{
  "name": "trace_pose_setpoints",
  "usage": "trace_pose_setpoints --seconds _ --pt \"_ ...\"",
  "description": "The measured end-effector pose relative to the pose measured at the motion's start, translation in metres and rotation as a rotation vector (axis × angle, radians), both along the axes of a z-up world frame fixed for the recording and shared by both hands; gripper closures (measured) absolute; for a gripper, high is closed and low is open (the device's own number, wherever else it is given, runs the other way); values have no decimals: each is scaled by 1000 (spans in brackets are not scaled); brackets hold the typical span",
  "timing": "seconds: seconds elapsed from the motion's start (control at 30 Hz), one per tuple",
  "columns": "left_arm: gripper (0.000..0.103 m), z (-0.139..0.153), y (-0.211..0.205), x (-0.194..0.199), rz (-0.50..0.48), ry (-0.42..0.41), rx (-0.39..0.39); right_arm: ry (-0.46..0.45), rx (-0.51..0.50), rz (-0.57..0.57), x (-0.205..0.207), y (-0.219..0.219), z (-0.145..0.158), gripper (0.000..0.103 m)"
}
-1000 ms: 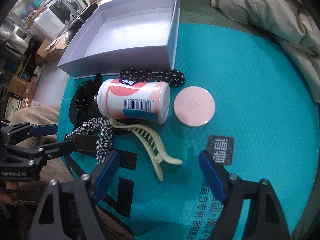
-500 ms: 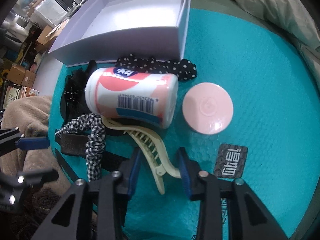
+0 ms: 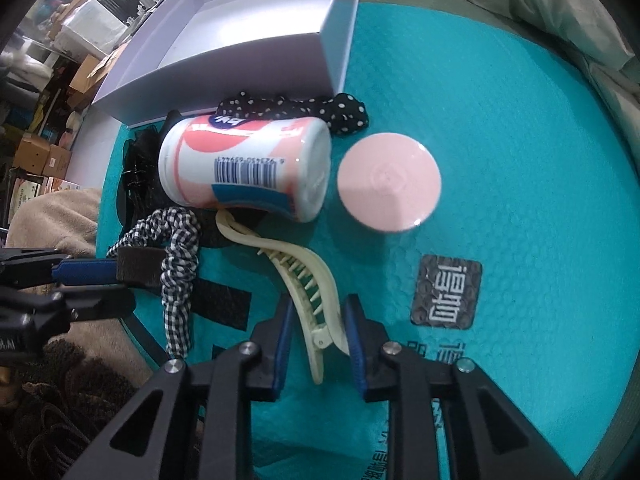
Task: Organize objects
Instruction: 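Grasp the black elastic band with the left tool while the right tool grasps the cream claw clip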
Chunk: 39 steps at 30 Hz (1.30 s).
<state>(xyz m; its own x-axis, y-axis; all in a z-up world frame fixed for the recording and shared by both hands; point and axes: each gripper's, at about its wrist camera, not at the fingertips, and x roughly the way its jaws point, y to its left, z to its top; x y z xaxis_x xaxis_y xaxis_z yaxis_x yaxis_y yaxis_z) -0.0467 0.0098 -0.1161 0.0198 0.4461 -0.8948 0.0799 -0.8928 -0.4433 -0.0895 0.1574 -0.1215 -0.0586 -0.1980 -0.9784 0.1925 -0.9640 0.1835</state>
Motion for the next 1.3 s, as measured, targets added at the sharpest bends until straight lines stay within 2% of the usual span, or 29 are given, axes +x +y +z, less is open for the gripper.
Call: trace_pose_setpoints --seconds 0.1,0.23,0.53,0.73,1.03,1.13,1.2,1.3 --pt "61 -11 6 -8 19 -32 9 -5 7 2 1 -4 1 78" --pt "61 -21 9 -12 37 -79 -22 -17 11 2 3 -2 0 78" --pt "60 -23 10 -19 94 -101 -14 -38 11 -11 3 -7 -2 77" --pt "58 -31 18 -30 100 -108 -30 -41 13 -6 2 -10 -3 77" --pt "58 -29 40 -38 41 -79 -65 -39 9 -6 4 -13 -3 77" --pt "58 -30 44 -36 22 -98 -64 -35 4 -4 5 -15 -3 77" --pt "62 -30 44 -35 15 -94 -60 -32 4 1 6 -18 -2 78" --pt "62 -31 44 -35 20 -90 -26 -20 -5 18 9 -23 1 80"
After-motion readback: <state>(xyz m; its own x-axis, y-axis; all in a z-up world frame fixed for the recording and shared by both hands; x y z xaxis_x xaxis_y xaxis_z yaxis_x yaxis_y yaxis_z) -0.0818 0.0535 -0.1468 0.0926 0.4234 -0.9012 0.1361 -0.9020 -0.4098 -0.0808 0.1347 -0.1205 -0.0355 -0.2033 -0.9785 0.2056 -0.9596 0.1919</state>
